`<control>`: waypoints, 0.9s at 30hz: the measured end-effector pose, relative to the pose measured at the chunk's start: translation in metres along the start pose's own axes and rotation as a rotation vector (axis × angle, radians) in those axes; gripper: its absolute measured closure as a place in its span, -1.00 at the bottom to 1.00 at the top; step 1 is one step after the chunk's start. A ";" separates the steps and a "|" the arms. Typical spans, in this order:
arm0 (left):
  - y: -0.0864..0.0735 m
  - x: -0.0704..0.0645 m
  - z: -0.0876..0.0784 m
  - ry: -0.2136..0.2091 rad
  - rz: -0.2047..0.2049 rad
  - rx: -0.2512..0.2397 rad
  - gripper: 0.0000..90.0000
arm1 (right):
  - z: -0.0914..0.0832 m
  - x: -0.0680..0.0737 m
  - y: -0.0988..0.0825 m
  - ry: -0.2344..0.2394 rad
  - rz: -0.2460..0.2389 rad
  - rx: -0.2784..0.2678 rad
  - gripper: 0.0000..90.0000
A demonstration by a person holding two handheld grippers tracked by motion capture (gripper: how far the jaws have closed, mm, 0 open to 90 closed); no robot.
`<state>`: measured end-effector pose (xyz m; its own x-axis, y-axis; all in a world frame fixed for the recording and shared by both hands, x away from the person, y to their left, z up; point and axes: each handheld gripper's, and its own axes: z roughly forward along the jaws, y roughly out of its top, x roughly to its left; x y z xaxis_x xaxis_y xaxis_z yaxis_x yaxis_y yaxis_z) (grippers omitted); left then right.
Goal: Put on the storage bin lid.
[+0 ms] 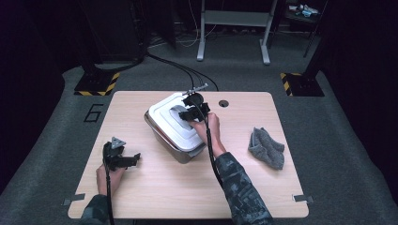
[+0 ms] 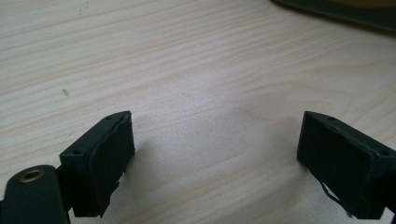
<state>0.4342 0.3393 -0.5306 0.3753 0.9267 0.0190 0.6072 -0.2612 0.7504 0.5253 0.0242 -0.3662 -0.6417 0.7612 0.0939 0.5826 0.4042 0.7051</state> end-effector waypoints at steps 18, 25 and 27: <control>0.000 0.000 0.000 0.002 0.002 -0.002 -0.76 | 0.013 0.015 -0.003 0.016 -0.008 0.005 0.47; 0.000 0.000 0.000 0.000 0.000 0.000 -0.76 | 0.010 0.011 -0.003 0.019 -0.006 -0.007 0.12; 0.000 0.000 0.000 0.002 0.001 0.000 -0.76 | 0.007 0.008 -0.003 0.021 0.004 -0.015 -0.04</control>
<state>0.4341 0.3393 -0.5306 0.3745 0.9270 0.0212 0.6066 -0.2622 0.7505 0.5212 0.0325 -0.3724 -0.6498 0.7518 0.1119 0.5781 0.3932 0.7150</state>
